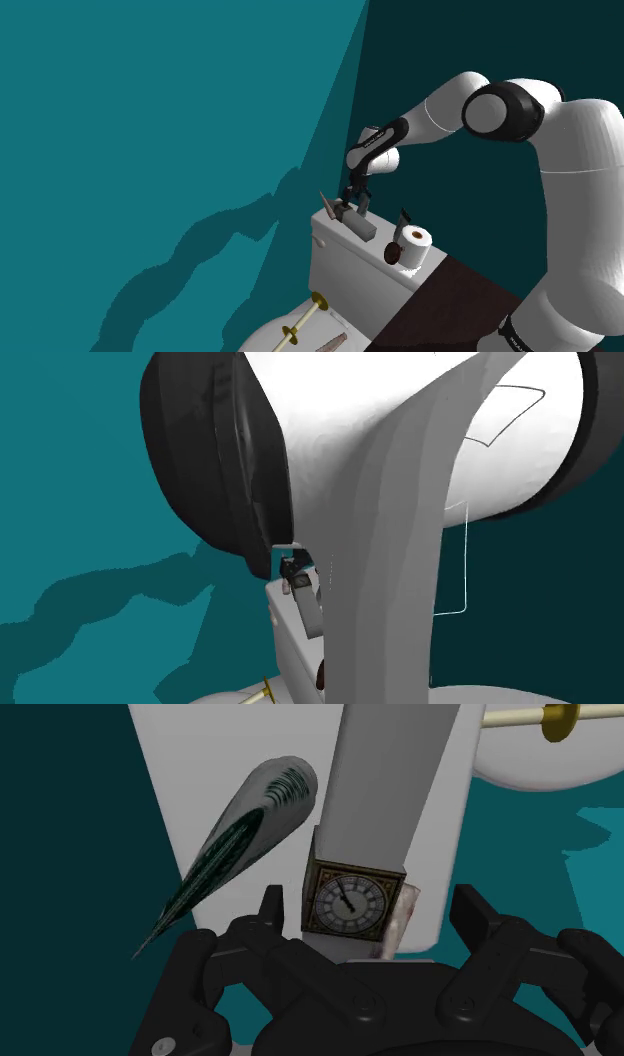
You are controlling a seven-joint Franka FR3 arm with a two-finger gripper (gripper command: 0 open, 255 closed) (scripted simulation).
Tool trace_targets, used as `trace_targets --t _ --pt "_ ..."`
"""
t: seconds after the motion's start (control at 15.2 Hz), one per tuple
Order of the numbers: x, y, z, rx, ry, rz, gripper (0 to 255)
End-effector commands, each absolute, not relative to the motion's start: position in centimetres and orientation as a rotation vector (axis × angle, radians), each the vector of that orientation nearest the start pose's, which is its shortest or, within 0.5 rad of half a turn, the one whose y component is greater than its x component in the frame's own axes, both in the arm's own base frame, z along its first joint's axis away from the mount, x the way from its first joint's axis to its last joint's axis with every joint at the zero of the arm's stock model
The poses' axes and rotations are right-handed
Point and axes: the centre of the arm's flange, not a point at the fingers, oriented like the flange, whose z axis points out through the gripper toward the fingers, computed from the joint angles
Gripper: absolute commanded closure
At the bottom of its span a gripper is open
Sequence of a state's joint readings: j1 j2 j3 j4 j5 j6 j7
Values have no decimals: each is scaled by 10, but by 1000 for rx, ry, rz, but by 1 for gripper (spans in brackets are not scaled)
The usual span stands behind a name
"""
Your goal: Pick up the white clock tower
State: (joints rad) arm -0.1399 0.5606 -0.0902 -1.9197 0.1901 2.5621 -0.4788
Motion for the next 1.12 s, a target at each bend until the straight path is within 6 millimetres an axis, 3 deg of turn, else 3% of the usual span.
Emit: trace_targets --t 0.0,0.46,0.53,1.06 --pt "623 -146 194 -3104 -172 -162 0" --pt "623 -146 164 -3104 -172 -162 0" --pt "622 -146 164 -3104 -172 -162 255" --pt "622 -146 164 -3104 -172 -162 255"
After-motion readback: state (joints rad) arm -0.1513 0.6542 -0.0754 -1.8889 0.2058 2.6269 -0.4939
